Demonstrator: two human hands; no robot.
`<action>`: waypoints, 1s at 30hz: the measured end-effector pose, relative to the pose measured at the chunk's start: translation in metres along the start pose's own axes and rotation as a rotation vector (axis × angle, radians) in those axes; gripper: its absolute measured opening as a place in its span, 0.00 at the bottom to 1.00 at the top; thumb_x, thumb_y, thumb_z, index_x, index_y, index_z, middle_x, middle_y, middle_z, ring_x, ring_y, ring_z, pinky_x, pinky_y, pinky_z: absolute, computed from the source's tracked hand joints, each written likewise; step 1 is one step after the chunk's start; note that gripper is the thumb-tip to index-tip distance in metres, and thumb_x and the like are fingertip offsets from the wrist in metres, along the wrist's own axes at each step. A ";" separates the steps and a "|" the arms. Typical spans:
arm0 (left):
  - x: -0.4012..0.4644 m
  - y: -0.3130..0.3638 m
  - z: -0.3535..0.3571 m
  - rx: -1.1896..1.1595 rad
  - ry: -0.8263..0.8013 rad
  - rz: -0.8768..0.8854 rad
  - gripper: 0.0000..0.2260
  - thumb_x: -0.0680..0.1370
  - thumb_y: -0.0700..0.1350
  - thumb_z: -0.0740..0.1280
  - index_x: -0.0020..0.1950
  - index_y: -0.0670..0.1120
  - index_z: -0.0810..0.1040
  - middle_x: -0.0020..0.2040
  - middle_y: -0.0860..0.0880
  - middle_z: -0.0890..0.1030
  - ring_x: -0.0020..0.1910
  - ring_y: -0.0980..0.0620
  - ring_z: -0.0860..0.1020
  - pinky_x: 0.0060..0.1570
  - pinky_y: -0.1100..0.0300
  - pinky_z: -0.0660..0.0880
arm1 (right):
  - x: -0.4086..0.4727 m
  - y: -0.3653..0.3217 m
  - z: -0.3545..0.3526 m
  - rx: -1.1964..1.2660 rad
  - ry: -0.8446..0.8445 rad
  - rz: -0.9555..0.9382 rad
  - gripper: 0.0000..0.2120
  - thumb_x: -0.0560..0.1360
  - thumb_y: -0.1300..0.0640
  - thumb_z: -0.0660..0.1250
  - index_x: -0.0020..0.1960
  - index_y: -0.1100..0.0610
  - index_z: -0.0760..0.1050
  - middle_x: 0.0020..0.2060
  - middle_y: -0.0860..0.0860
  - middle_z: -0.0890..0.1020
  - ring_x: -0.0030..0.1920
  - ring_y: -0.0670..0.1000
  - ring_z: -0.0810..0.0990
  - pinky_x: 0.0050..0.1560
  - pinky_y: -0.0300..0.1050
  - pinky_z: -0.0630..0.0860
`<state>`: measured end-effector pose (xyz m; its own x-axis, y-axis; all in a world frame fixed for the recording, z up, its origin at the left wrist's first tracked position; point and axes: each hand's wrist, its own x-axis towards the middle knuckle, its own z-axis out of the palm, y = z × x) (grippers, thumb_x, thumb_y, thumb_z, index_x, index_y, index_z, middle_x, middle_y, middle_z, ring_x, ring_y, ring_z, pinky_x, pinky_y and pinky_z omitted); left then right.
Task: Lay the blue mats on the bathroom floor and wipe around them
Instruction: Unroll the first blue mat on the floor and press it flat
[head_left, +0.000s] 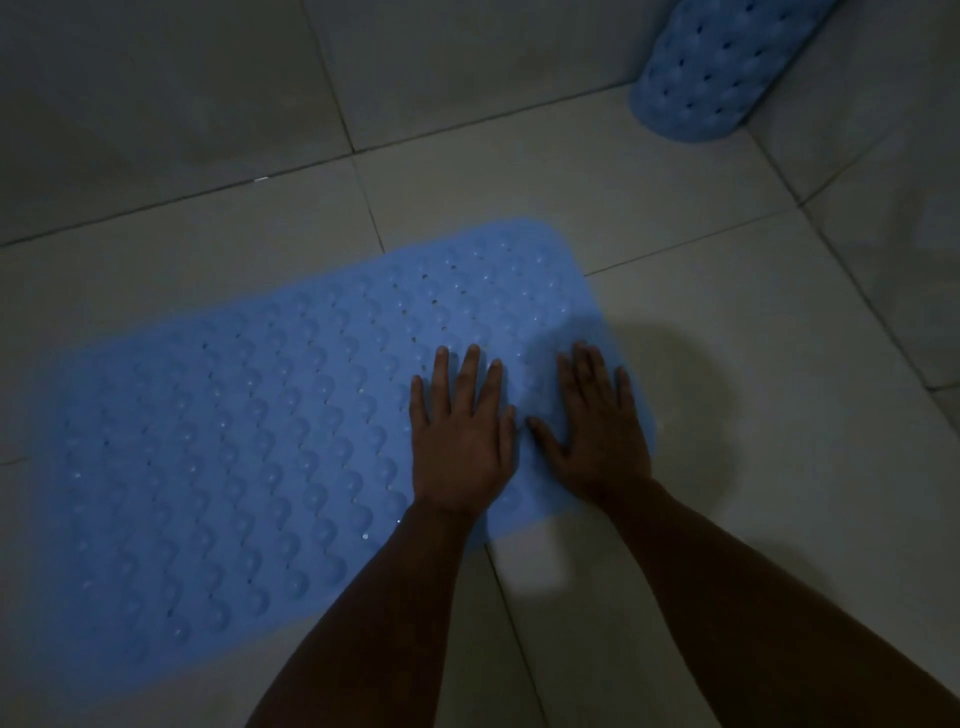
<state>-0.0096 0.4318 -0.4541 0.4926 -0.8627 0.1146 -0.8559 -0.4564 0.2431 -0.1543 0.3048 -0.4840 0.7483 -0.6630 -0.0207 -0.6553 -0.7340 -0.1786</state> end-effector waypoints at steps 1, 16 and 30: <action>0.000 -0.002 0.001 -0.002 -0.005 0.001 0.25 0.85 0.56 0.52 0.80 0.47 0.66 0.82 0.44 0.60 0.83 0.40 0.52 0.76 0.35 0.57 | 0.000 0.000 0.000 0.013 0.000 0.001 0.41 0.80 0.32 0.48 0.82 0.58 0.49 0.82 0.57 0.51 0.82 0.55 0.47 0.80 0.62 0.49; -0.007 0.007 -0.009 -0.018 -0.086 -0.074 0.26 0.85 0.57 0.52 0.80 0.47 0.66 0.82 0.43 0.61 0.82 0.39 0.52 0.77 0.34 0.54 | 0.034 0.003 -0.058 0.371 -0.354 0.167 0.35 0.79 0.33 0.57 0.80 0.50 0.60 0.82 0.50 0.56 0.82 0.49 0.51 0.81 0.54 0.47; -0.016 0.018 0.028 -0.010 -0.087 0.052 0.33 0.83 0.65 0.54 0.82 0.46 0.62 0.83 0.43 0.56 0.83 0.39 0.50 0.76 0.31 0.49 | 0.060 0.005 -0.028 0.292 0.253 0.019 0.20 0.81 0.44 0.63 0.66 0.55 0.77 0.68 0.55 0.77 0.76 0.58 0.67 0.74 0.56 0.66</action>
<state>-0.0371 0.4320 -0.4785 0.4320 -0.9008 0.0437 -0.8780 -0.4090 0.2486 -0.1151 0.2571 -0.4587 0.6635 -0.7180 0.2103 -0.5843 -0.6729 -0.4537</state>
